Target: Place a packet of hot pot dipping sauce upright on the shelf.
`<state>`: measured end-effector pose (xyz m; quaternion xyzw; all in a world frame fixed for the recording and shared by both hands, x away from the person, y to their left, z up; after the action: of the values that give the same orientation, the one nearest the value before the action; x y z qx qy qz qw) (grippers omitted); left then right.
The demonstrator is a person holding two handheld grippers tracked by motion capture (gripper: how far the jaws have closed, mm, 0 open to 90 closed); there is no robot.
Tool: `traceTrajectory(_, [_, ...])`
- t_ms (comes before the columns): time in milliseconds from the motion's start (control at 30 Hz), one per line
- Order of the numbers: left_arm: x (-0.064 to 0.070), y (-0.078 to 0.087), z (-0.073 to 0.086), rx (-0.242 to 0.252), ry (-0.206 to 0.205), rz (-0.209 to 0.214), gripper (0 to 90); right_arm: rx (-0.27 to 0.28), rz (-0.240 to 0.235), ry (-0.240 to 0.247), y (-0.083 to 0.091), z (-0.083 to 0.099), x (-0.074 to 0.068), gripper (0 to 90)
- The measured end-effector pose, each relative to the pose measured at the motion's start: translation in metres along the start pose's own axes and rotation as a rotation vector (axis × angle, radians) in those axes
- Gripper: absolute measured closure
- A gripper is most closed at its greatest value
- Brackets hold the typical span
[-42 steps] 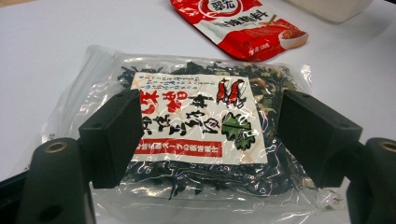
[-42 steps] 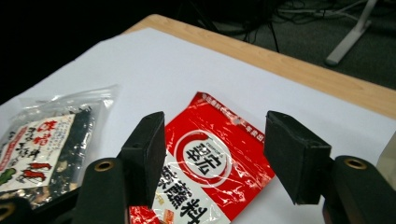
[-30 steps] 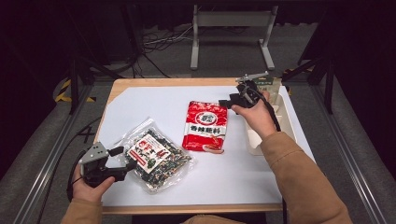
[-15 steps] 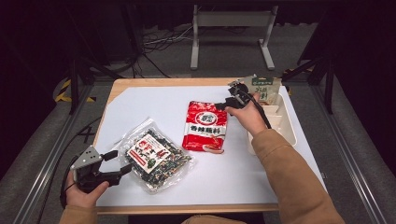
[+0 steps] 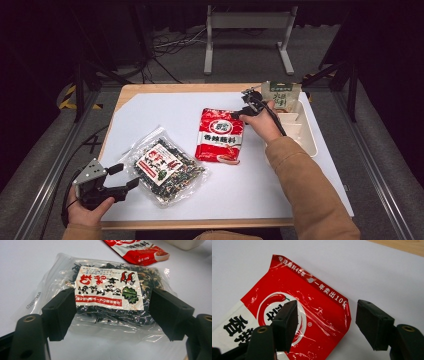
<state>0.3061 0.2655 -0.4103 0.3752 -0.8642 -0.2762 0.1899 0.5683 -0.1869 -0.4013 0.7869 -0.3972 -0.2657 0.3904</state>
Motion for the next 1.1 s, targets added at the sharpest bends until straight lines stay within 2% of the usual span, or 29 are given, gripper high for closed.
traceTrajectory(167, [0.000,0.000,0.000,-0.002,0.000,0.003,23.0,-0.012,-0.001,-0.004,-0.005,0.000,-0.001,33.7])
traceTrajectory(433, [-0.001,-0.001,-0.001,0.000,-0.006,0.002,23.0,-0.036,-0.038,-0.034,-0.012,0.000,0.001,30.8])
traceTrajectory(800, [-0.001,-0.001,-0.001,-0.001,-0.007,0.004,22.9,-0.073,0.003,-0.051,-0.022,-0.002,-0.003,23.9])
traceTrajectory(900, [-0.001,-0.001,-0.001,0.000,-0.006,0.004,22.9,-0.087,-0.003,-0.057,-0.025,-0.002,-0.003,23.8])
traceTrajectory(967, [-0.001,-0.001,-0.001,0.000,-0.006,0.005,22.9,-0.097,-0.024,-0.063,-0.026,-0.001,-0.004,24.7])
traceTrajectory(1100, [-0.001,-0.001,-0.001,0.001,-0.005,0.005,22.9,-0.099,-0.023,-0.067,-0.025,-0.002,-0.005,27.2])
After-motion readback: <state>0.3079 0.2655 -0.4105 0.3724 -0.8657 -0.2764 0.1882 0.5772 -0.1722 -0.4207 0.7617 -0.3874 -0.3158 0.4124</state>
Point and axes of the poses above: each handheld gripper's, and its own axes: y roughly backward along the jaws, z roughly out of its underside, x roughly to its right, the point moved 1 cm from there along -y, roughly forward along the jaws, and after that the axes turned 7 degrees about -x, right-handed, at the moved point
